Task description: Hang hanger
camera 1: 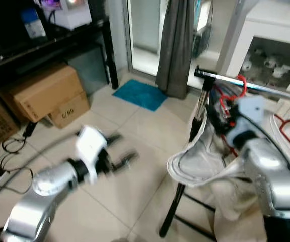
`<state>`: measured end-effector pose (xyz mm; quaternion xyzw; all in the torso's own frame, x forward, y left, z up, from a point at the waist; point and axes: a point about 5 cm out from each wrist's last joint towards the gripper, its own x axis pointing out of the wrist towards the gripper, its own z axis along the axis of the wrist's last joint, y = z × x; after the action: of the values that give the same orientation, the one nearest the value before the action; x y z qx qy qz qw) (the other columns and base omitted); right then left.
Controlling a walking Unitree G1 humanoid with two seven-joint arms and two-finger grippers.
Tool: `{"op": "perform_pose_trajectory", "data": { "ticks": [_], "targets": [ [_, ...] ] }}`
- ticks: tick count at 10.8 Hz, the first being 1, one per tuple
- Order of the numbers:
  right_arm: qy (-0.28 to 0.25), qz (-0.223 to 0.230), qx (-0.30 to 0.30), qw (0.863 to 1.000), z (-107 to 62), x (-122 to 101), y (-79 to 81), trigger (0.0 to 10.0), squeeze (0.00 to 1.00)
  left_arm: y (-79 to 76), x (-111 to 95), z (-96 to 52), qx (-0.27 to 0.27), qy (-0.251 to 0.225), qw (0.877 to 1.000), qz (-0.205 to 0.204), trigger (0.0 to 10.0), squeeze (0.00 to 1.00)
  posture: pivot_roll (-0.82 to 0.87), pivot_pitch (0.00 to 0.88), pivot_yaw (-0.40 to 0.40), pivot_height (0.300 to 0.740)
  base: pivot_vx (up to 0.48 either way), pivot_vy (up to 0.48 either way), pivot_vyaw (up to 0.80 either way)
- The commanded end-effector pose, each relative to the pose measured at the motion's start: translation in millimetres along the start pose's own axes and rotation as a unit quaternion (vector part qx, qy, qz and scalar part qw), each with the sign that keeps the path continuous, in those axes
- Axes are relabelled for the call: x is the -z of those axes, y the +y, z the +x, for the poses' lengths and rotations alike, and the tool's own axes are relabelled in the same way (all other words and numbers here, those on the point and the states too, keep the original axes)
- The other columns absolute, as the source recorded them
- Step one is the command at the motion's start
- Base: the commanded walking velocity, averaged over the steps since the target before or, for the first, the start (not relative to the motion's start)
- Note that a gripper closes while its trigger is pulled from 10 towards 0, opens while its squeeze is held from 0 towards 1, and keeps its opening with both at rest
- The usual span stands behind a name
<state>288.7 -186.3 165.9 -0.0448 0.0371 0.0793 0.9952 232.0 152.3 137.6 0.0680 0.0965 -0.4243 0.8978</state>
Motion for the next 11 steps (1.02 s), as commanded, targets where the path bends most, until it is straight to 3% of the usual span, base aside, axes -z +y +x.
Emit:
{"op": "perform_pose_trajectory", "data": {
  "ticks": [1,3,5,6,7,8,11],
  "targets": [
    [0.008,0.000,0.001,1.000,1.1,-3,0.0,10.0,1.00,-0.3,0,-3.6,0.011,0.012,1.000,0.003,10.0,0.00,0.08,0.000,0.040,0.740,0.000,0.000,0.00],
    [0.036,-0.003,-0.009,0.999,0.5,-5,-1.4,10.0,1.00,6.1,3,-5.1,0.015,0.033,0.999,0.013,10.0,0.00,0.08,0.000,0.039,0.740,0.000,0.000,0.00],
    [0.046,-0.017,0.023,0.999,2.6,-11,-9.8,10.0,1.00,4.8,2,-4.7,0.024,0.035,0.999,0.012,10.0,0.00,0.08,0.000,0.037,0.740,0.000,0.000,0.00],
    [0.045,-0.022,0.039,0.998,2.5,-15,-15.7,10.0,0.59,3.5,2,-4.6,0.026,0.034,0.999,0.012,10.0,0.00,0.08,0.000,0.037,0.740,0.000,0.000,0.00],
    [0.049,-0.024,0.043,0.998,2.6,-16,-18.6,10.0,0.10,2.8,2,-4.8,0.028,0.033,0.999,0.013,10.0,0.00,0.08,0.000,0.037,0.740,0.000,0.000,0.00],
    [0.061,-0.031,0.054,0.996,4.0,-13,-22.5,10.0,0.00,-0.5,4,-6.6,0.031,0.033,0.999,0.012,10.0,0.00,0.08,0.000,0.038,0.740,0.000,0.000,0.00],
    [0.070,-0.010,0.058,0.996,15.7,-6,-29.1,10.0,0.00,-1.7,4,-3.8,0.040,0.029,0.999,0.016,10.0,0.00,0.08,0.000,0.045,0.740,0.000,0.000,0.00]
  ]
}}
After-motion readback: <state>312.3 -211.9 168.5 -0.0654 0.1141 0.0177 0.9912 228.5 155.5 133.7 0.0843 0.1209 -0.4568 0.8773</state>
